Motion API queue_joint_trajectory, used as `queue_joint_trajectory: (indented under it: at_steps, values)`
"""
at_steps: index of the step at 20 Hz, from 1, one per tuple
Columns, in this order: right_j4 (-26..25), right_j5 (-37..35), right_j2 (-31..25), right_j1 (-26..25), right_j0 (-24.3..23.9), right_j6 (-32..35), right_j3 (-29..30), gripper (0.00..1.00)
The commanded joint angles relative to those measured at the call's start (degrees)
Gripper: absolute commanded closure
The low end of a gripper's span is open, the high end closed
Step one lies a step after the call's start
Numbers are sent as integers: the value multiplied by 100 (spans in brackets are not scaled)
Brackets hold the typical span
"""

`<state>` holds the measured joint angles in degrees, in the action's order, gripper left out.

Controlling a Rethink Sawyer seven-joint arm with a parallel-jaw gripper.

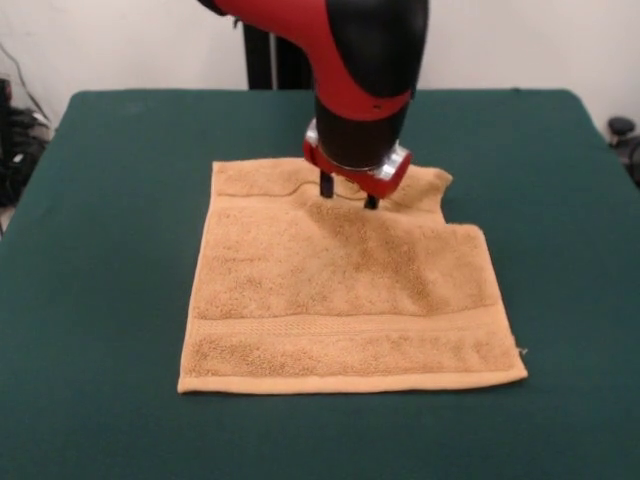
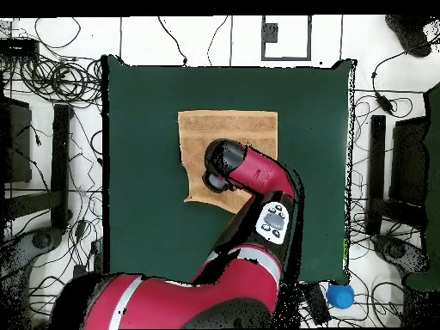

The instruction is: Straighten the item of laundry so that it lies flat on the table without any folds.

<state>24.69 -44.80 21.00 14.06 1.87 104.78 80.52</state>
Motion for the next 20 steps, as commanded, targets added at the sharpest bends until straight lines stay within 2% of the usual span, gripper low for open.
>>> queue_joint_trajectory:
  at_steps: [1, 4, 6, 9, 11, 20]
  values:
    - [-144, -430, -303, 239, -44, 960, -200, 0]
    - [-121, -218, -423, 142, -125, 900, -174, 0]
    - [-61, 292, -589, 4, -185, 851, -27, 0]
    - [210, 1592, -970, -21, -116, 1139, 769, 0]
    - [297, 2055, -1097, -15, -45, 1343, 1016, 0]
    - [328, 2082, -1158, -87, -69, 1353, 971, 0]
